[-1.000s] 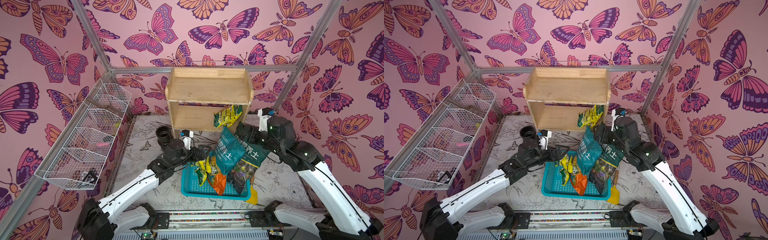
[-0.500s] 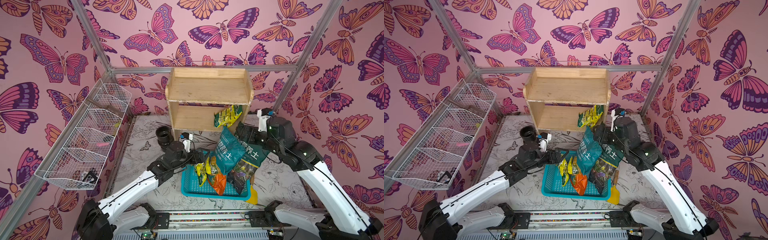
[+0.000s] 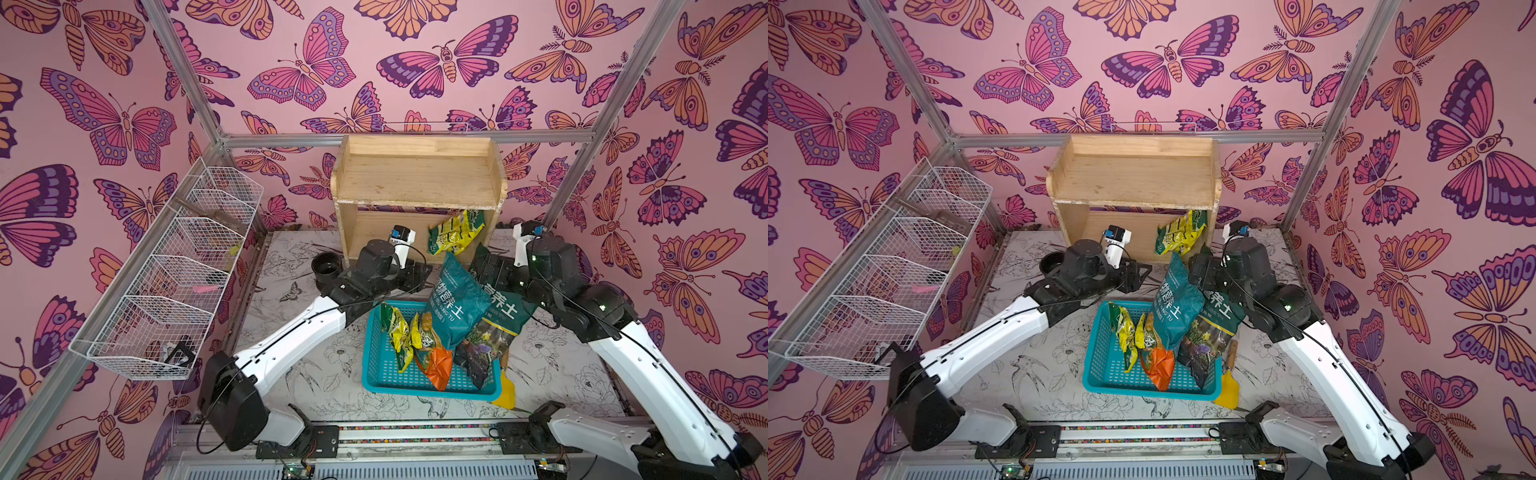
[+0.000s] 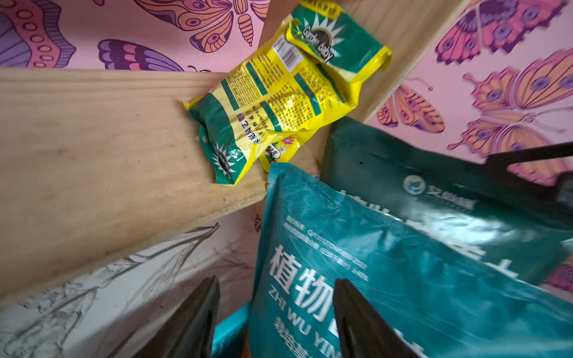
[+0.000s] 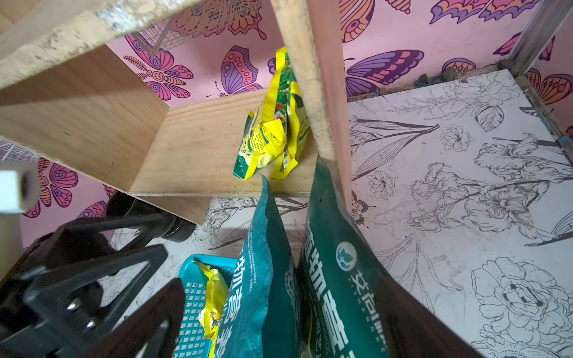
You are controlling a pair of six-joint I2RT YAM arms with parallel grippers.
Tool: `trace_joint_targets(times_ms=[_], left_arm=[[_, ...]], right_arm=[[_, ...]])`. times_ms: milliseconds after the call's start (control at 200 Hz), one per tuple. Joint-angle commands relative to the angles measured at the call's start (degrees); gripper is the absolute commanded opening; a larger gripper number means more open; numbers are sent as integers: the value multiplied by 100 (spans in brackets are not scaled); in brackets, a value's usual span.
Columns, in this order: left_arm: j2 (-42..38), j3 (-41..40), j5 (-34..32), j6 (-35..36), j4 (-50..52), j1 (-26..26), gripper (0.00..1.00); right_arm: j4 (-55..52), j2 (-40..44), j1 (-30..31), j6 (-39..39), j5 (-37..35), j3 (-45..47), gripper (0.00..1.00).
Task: Take down the fertilizer bag from the shelf
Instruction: Place the fertilizer bag in the storage box, then pick up the fertilizer bag from the shelf.
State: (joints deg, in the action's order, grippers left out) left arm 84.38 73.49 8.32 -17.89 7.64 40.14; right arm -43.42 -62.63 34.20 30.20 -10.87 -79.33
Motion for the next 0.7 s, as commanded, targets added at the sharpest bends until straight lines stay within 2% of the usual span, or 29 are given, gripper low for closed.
trace_joint_targets(times_ms=[0, 175, 335, 516, 696], left_arm=[[388, 374, -88, 815, 238, -6, 64], [996, 1077, -207, 1404, 237, -15, 72], [1483, 1669, -225, 1578, 234, -97, 75], [1977, 2115, 109, 1610, 238, -244, 66], [2316, 2365, 333, 1709, 229, -319, 62]], right_arm=[[-127, 123, -70, 118, -282, 92, 98], [-114, 212, -142, 71, -230, 85, 98], [-101, 113, -150, 70, -56, 100, 98], [-53, 17, -150, 83, 66, 111, 98], [-4, 28, -150, 74, 96, 67, 98]])
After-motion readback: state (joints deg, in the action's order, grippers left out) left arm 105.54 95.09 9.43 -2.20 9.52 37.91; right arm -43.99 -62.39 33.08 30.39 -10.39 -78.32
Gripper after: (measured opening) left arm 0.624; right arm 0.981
